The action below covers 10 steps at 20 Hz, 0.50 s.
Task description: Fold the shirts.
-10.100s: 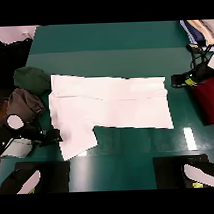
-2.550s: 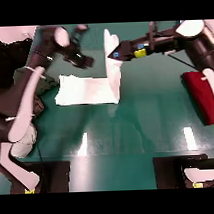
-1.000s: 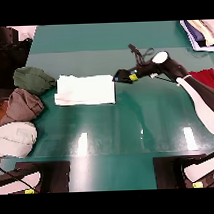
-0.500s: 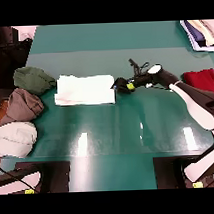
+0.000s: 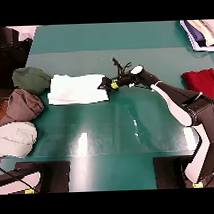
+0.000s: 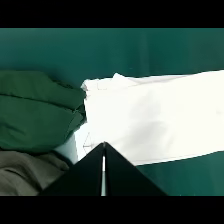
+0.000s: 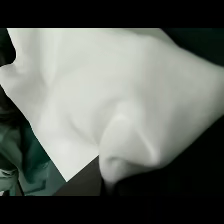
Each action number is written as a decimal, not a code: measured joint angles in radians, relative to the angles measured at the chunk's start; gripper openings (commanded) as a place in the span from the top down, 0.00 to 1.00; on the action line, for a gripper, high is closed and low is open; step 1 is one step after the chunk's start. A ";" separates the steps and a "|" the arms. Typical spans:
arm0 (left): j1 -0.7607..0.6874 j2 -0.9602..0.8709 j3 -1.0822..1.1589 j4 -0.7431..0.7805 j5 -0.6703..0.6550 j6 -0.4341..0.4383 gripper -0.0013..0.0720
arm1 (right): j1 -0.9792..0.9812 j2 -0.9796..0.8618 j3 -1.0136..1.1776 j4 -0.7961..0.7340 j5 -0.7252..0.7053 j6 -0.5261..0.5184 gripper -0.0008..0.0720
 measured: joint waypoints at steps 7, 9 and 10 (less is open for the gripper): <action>0.000 0.000 0.000 0.000 -0.028 0.024 0.95 | -0.136 0.199 0.014 -0.157 0.061 0.010 0.97; 0.000 0.000 0.000 0.000 -0.034 0.027 0.95 | -0.221 0.288 0.015 -0.305 0.108 0.049 0.97; 0.000 0.000 0.000 -0.001 -0.034 0.029 0.95 | -0.266 0.327 0.016 -0.371 0.130 0.069 0.97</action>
